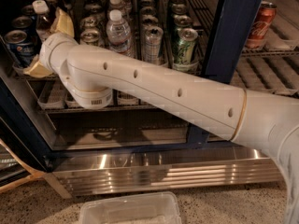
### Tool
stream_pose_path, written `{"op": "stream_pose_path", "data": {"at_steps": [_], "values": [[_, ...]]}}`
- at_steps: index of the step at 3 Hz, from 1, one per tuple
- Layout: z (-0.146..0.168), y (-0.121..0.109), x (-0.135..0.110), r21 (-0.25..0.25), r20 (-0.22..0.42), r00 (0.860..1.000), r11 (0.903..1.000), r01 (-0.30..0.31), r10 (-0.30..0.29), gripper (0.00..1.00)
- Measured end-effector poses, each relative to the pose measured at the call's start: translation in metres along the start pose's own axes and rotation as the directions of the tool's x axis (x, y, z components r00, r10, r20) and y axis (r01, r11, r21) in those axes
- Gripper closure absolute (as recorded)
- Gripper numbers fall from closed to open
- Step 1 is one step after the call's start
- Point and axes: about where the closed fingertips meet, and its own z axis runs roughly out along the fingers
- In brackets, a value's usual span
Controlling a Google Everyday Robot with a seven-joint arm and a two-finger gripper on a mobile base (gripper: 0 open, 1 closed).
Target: Pick blue plastic bottle from top shelf of fridge
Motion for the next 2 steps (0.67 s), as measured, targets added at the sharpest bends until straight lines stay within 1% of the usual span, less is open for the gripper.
{"op": "stream_pose_path", "data": {"at_steps": [1,2], "values": [[-0.014,-0.014,0.019,0.062,0.029,0.997,0.9955,-0.072,0.070,0.19],[-0.037,-0.033,0.034,0.133,0.054,0.993,0.9851,-0.108,0.102,0.42]]}}
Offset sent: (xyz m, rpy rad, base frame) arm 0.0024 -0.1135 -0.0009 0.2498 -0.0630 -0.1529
